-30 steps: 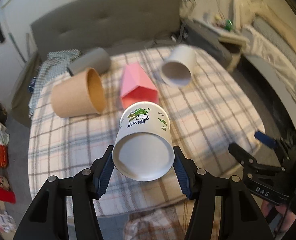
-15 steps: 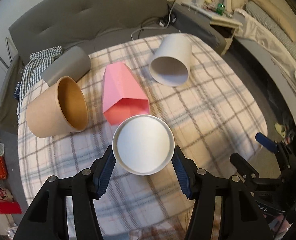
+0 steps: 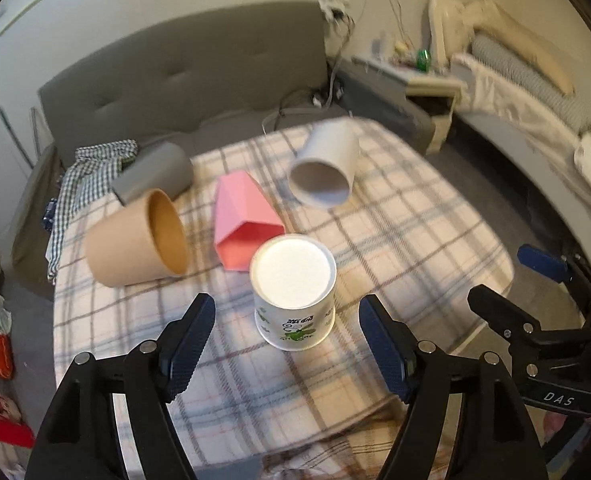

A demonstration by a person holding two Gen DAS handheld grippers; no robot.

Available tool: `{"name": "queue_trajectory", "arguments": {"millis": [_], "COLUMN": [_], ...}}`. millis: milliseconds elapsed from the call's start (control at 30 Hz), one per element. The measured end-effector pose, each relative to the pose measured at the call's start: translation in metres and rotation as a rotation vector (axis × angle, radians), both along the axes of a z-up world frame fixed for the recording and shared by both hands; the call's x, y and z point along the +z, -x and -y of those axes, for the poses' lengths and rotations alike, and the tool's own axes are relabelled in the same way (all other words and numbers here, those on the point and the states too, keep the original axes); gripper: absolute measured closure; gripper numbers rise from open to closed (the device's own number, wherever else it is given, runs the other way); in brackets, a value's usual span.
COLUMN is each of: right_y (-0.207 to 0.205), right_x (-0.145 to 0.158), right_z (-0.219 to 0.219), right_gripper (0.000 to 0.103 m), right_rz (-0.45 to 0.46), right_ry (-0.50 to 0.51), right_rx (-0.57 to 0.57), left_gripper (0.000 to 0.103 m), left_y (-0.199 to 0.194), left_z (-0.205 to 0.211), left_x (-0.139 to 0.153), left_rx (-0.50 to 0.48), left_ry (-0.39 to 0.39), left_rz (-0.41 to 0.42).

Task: Flip cup upside down

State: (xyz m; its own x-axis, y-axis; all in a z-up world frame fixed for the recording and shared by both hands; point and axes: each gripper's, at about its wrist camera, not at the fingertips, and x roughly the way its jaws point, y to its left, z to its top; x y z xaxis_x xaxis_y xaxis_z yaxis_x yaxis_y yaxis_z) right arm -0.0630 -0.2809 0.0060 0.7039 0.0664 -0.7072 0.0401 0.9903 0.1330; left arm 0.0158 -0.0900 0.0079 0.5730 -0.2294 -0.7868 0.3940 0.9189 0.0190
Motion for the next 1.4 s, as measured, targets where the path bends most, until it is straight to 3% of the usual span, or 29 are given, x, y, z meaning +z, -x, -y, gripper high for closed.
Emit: {"name": "queue_trajectory", "arguments": {"millis": [167,333,500,667,900,1033,1233,1333,1400], "right_y": [0.017,0.035,0.051,0.061,0.075,0.079,0.078,0.08,0.081], "right_x": [0.036,0.068,0.088,0.087,0.06,0.039,0.028,0.029,0.03], "right_z": [-0.009,-0.022,-0.038,-0.052,-0.066,-0.069,-0.072,-0.069,-0.068], "right_gripper": [0.011,0.011,0.011,0.011,0.011,0.011,0.01,0.001,0.0], "right_rz": [0.075,0.152,0.216,0.257,0.277,0.257,0.241,0.258,0.261], "right_ry": [0.028,0.044,0.051,0.05,0.067,0.055,0.043,0.029,0.022], "right_rx": [0.008,0.026,0.057,0.086,0.106,0.103,0.111,0.095,0.085], "left_gripper": [0.026,0.026,0.026,0.026,0.025,0.016,0.012,0.006,0.005], "left_y": [0.028,0.053,0.081,0.107,0.131,0.138,0.138,0.141,0.14], "left_z": [-0.028,-0.055,-0.069,-0.079,-0.093,-0.1,-0.103,-0.1,-0.098], "left_x": [0.042,0.081,0.1,0.087,0.046,0.032,0.022,0.022,0.022], "left_rx": [0.04,0.113,0.162,0.219,0.298,0.357,0.401,0.391,0.386], "left_ry": [0.132,0.181,0.196,0.197,0.245,0.248,0.217,0.201,0.193], "left_rz": [0.122,0.267,0.381,0.44,0.404,0.409,0.406,0.421,0.411]}}
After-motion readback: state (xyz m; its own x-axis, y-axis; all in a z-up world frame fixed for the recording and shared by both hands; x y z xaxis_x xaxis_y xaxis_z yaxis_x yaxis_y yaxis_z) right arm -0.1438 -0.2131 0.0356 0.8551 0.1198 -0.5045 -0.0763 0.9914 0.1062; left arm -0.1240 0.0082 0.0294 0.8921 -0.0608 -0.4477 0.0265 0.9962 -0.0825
